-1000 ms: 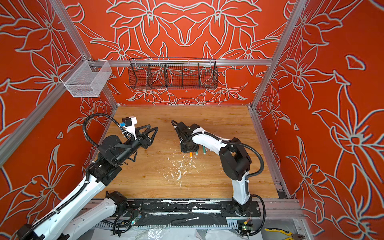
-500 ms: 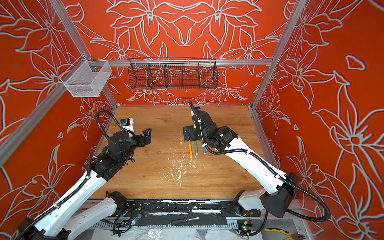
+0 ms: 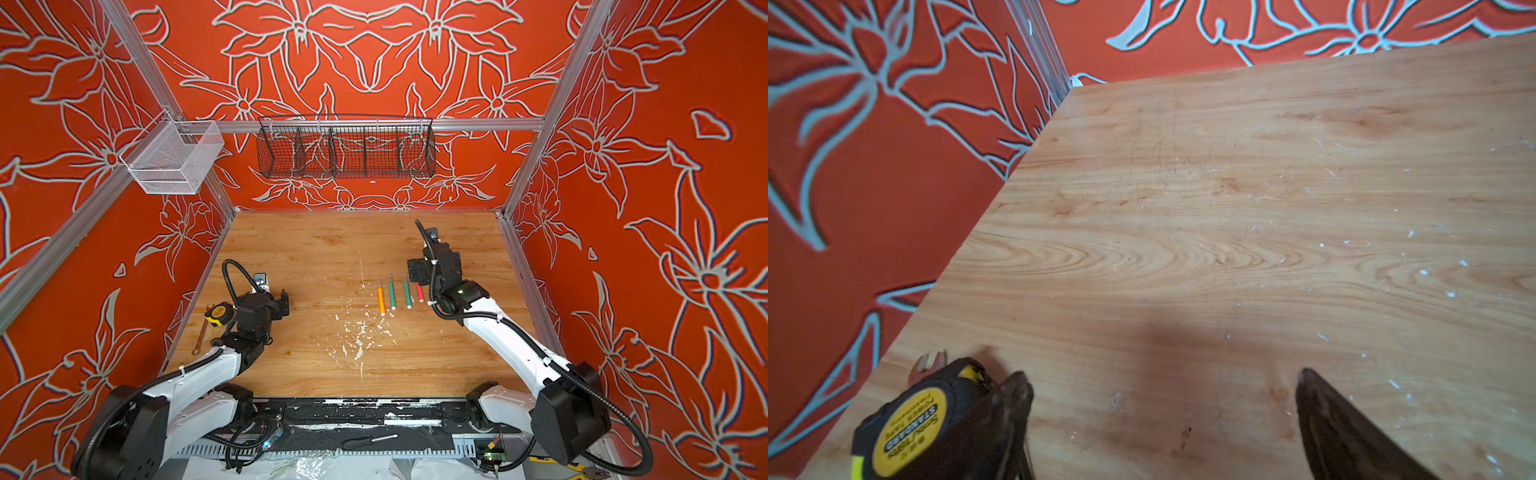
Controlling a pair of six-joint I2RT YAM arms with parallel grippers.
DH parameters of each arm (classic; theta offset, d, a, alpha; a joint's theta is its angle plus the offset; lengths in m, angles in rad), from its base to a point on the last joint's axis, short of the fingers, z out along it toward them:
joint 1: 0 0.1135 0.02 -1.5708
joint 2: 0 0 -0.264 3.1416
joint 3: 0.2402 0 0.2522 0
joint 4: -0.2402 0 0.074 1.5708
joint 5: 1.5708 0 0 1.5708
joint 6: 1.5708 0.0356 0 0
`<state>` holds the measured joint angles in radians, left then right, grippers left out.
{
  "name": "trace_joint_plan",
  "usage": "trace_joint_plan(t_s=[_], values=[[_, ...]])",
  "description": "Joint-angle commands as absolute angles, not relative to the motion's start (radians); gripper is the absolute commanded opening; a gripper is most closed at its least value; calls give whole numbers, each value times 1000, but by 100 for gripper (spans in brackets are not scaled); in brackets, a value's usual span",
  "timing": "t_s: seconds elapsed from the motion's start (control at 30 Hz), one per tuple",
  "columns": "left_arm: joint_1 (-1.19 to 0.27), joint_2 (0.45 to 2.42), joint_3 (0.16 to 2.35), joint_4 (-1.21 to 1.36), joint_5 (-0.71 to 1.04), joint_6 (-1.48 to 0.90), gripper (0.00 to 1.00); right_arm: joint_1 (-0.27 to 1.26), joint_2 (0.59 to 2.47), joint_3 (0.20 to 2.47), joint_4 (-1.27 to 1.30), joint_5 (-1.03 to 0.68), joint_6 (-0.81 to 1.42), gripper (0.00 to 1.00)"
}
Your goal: Insert the pens into the pen caps
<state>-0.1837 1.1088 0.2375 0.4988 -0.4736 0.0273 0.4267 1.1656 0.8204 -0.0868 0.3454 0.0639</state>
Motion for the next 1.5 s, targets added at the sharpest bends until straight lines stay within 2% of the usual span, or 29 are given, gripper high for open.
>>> trace_joint_plan(t_s=[0.0,0.2,0.27,0.33,0.47,0.57,0.67,0.73,0.83,0.93,1.13,1.27,1.33,1.4,1.47], values=[[-157,1169,229,722,-373,53,97,371,1142,688,149,379,-82,98],[-70,1360,254,834,-229,15,97,291,1193,426,528,379,-76,98],[-64,1408,266,879,-218,23,96,278,1178,435,481,392,-47,98],[-42,1374,301,749,-193,-2,96,259,1175,419,520,389,-33,97],[-28,1392,304,767,-168,-7,96,257,1131,404,411,332,-36,97],[-28,1390,305,761,-167,-7,96,250,1202,297,651,360,-41,98],[-28,1389,307,759,-166,-8,96,253,1238,262,789,258,-193,97],[-28,1389,305,761,-166,-8,96,251,1277,230,872,328,-161,98],[-26,1390,306,761,-166,-8,96,251,1349,148,1105,313,-174,97],[-26,1391,307,759,-166,-8,96,232,1408,140,1188,335,-145,97],[-26,1390,307,758,-164,-8,96,195,1369,192,1033,306,-108,97],[-26,1390,308,759,-164,-8,96,150,1475,247,1051,325,-60,97],[-25,1390,307,758,-163,-9,96,100,1413,312,813,274,5,97],[-24,1390,308,759,-163,-9,96,54,1443,295,898,211,27,97],[-25,1391,308,758,-163,-9,96,51,1419,310,827,210,32,97]])
